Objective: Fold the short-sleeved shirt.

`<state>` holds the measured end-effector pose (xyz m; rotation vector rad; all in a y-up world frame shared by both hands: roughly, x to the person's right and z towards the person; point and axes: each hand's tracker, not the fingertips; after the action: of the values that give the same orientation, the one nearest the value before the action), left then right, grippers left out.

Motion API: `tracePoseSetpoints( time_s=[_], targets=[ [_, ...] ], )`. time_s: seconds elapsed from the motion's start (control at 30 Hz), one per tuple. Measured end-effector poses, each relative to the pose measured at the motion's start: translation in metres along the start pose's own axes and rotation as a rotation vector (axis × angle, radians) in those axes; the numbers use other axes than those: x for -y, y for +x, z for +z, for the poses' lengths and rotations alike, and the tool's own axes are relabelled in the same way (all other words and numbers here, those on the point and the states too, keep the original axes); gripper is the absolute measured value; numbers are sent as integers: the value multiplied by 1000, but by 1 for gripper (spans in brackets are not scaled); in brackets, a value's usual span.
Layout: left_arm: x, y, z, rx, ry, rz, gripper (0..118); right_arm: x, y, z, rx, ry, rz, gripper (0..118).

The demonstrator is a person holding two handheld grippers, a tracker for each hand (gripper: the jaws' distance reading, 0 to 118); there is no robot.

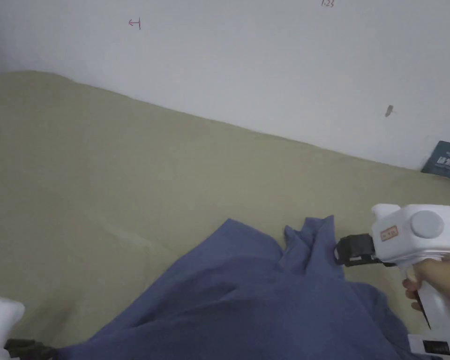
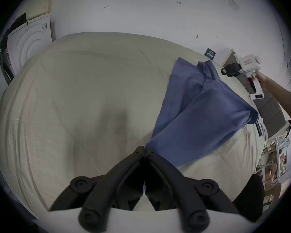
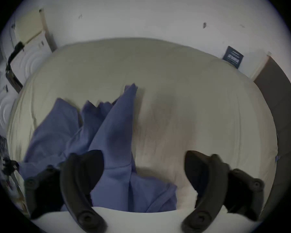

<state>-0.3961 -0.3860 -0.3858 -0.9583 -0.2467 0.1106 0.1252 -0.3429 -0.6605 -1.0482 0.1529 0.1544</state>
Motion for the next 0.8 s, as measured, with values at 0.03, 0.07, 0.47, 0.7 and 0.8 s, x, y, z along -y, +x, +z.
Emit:
tracePoseSetpoints(
  time_s=[0.03, 0.07, 0.47, 0.7, 0.8],
  targets=[
    [0, 0, -2, -2, -8, -2, 0, -2, -2, -5, -6, 20, 26, 95],
    [0, 1, -5, -7, -10, -2, 0, -2, -6, -9, -4, 24, 32, 95],
    [2, -4, -7, 14, -23, 31, 0, 12, -16, -14, -166, 36, -65, 9],
    [-8, -3, 14, 27, 55, 60, 0, 1, 4, 47, -200, 209, -127, 9],
    [-23, -2, 28, 42, 106, 66, 0, -3, -2, 86, -166, 294, -115, 8]
  ],
)
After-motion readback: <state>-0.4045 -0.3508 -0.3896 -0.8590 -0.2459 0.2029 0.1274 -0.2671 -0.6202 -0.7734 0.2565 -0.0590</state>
